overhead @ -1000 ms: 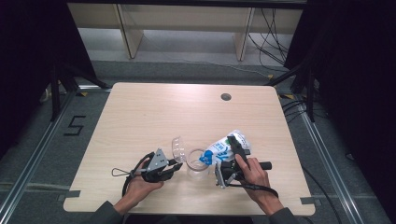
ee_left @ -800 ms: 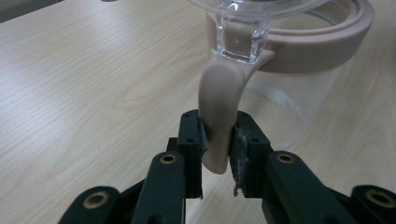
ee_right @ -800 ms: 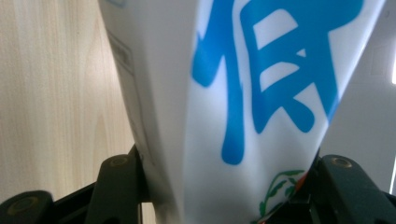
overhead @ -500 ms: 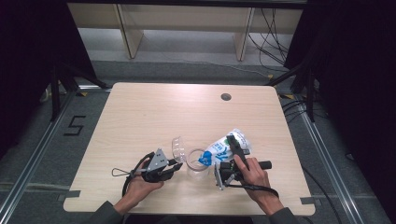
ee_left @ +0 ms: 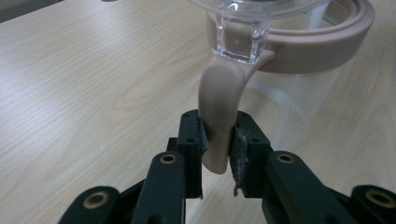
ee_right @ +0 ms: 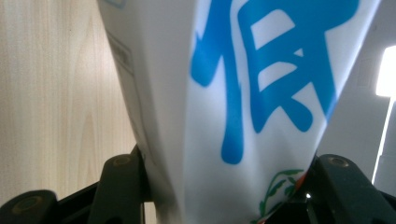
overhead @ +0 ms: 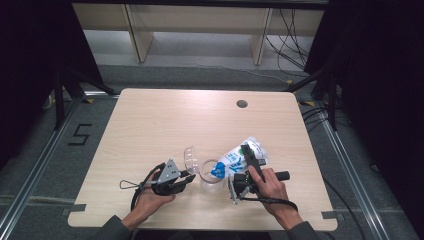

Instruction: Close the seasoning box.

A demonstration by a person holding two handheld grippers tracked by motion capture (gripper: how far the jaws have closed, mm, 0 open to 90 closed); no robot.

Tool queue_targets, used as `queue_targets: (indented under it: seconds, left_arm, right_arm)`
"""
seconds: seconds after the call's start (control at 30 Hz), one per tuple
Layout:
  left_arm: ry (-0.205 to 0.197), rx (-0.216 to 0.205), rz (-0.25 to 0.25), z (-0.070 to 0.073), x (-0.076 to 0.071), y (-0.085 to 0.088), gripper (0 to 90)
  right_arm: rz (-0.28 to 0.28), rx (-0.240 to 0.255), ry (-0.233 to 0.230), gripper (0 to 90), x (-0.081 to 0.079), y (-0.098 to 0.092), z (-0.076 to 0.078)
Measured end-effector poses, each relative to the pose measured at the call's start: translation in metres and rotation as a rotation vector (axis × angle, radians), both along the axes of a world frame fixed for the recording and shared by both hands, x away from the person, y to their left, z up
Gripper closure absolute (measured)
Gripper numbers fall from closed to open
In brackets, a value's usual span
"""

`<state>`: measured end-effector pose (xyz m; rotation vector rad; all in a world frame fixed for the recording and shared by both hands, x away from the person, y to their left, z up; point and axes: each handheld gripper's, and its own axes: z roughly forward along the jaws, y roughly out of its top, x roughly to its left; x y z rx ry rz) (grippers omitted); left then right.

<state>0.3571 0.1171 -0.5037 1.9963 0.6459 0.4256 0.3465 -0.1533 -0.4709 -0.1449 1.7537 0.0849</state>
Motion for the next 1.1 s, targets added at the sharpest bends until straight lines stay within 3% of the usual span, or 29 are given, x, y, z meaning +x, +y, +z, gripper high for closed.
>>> queue_targets:
  seconds: [0.03,0.37,0.4,0.63,0.67,0.73,0.87,0.93,1.0,1.1]
  left_arm:
    - [0.000,-0.001,0.000,-0.0001,0.0000,-0.0001,74.7]
    - [0.000,0.000,0.000,0.0000,0.0000,0.0000,74.7]
    - [0.000,-0.001,0.001,-0.0001,0.0000,-0.0002,74.7]
    - [0.000,-0.001,0.000,-0.0001,0.0001,-0.0001,74.7]
    - [0.000,-0.001,0.000,-0.0001,0.0001,-0.0001,74.7]
    - [0.001,0.000,0.000,0.0000,0.0001,0.0000,74.7]
    - [0.000,-0.001,0.001,-0.0001,0.0001,-0.0001,74.7]
    - [0.000,0.002,0.002,0.0000,0.0000,0.0002,74.7]
    - [0.001,0.000,-0.003,-0.0001,0.0003,0.0003,74.7]
    - [0.001,-0.001,-0.002,0.0000,0.0003,0.0002,74.7]
  right_arm:
    - [0.018,0.010,-0.011,48.6,0.0014,-0.0003,-0.0009]
    - [0.008,-0.034,-0.019,48.8,-0.0007,0.0012,0.0023]
    - [0.016,0.012,-0.019,48.8,0.0004,0.0000,-0.0014]
    - [0.015,-0.020,-0.023,48.8,0.0000,0.0013,0.0006]
    - [-0.016,0.006,-0.010,48.9,-0.0019,0.0009,-0.0017]
    - [0.014,-0.017,-0.030,48.9,0.0003,0.0014,0.0005]
    - [-0.016,0.010,-0.018,48.9,-0.0009,0.0021,-0.0014]
    - [0.014,0.001,-0.035,48.9,0.0013,0.0028,-0.0009]
    - [0.046,-0.059,-0.057,48.9,0.0031,0.0045,0.0030]
    - [0.038,-0.039,-0.049,49.0,0.0028,0.0047,0.0012]
